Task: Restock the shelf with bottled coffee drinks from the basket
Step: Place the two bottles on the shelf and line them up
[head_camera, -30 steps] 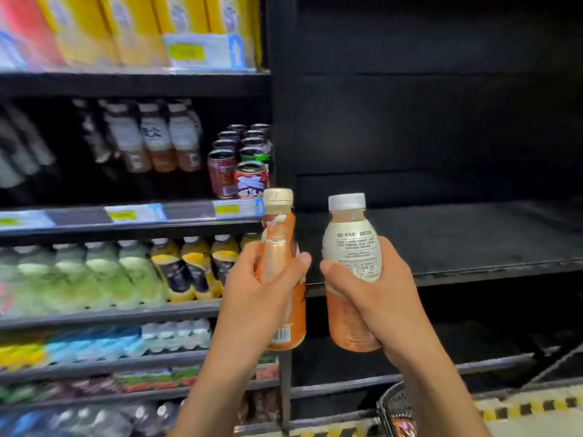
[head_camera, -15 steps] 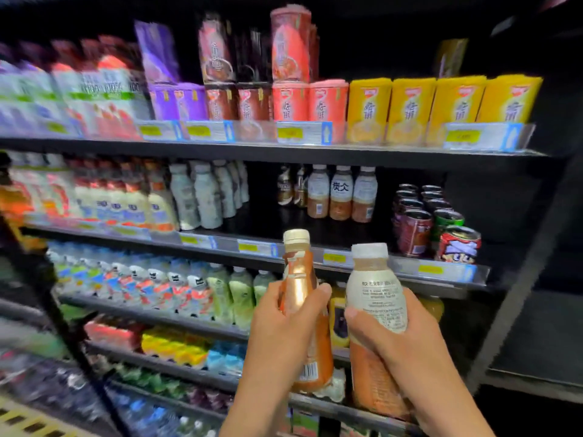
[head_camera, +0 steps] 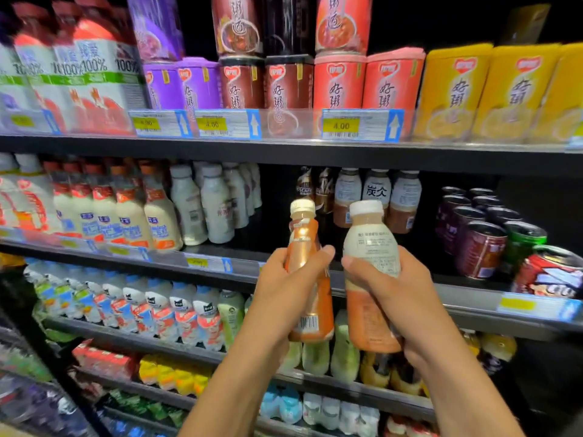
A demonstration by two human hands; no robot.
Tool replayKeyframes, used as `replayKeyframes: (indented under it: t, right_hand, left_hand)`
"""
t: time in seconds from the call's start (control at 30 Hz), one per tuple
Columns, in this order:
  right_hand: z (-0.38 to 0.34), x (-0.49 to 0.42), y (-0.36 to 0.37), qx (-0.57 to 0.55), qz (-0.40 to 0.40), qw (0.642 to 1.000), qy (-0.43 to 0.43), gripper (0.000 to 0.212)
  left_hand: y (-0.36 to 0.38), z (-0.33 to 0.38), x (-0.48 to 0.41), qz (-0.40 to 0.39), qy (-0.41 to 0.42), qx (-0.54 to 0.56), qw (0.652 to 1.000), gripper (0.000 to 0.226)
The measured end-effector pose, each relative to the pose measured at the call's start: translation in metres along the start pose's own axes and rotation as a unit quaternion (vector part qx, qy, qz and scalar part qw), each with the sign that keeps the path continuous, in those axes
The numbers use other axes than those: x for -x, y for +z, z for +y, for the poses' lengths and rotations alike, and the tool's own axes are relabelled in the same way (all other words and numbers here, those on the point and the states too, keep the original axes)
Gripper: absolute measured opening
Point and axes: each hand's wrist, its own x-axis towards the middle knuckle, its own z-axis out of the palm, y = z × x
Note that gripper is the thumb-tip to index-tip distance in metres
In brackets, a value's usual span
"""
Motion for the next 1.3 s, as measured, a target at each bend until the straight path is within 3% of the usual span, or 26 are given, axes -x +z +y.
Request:
replayKeyframes:
  t: [0.13,0.3,0.43,0.53,0.67,0.8,1.0,1.1,1.2,1.3]
  right_hand:
    - [-0.007,-0.038,0.013,-0.045,0.007,0.999,0.026,0.022]
    - [-0.015,-0.082,0.024,-0.06,0.031,0.994,0.082,0.036]
    - [-0.012,-0.115,0.033,-0.058,0.079,0.992,0.079,0.02]
    - [-0.007,-0.154,0.048,-0.025,0.136,0.99,0.04,0.021]
    - [0.015,-0.199,0.054,0.105,0.108,0.988,0.04,0.049]
    - [0.026,-0.199,0.052,0.132,0.153,0.979,0.039,0.053]
    - [0.036,-0.21,0.048,0.147,0.152,0.977,0.022,0.064]
    - [0.038,-0.215,0.046,0.17,0.146,0.974,0.027,0.077]
    - [0.04,-0.223,0.046,0.184,0.144,0.972,0.028,0.071]
    - [0.044,-0.227,0.045,0.183,0.142,0.973,0.021,0.069]
  left_hand:
    - [-0.002,0.013,-0.052,-0.033,-0.017,0.005,0.999,0.043]
    - [0.001,0.027,-0.126,-0.069,-0.035,-0.007,0.997,0.021]
    - [0.008,0.021,-0.175,-0.042,-0.035,0.061,0.997,0.011]
    - [0.015,0.016,-0.224,-0.019,0.004,0.011,1.0,0.023]
    - [0.015,0.005,-0.254,-0.042,0.114,-0.073,0.99,0.032]
    - [0.018,-0.01,-0.285,-0.034,0.114,-0.117,0.986,0.051]
    - [0.032,-0.02,-0.319,-0.039,0.135,-0.129,0.982,0.072]
    - [0.038,-0.02,-0.322,-0.047,0.141,-0.125,0.981,0.066]
    - [0.042,-0.023,-0.326,-0.055,0.149,-0.135,0.978,0.048]
    - [0.046,-0.027,-0.332,-0.054,0.15,-0.142,0.977,0.048]
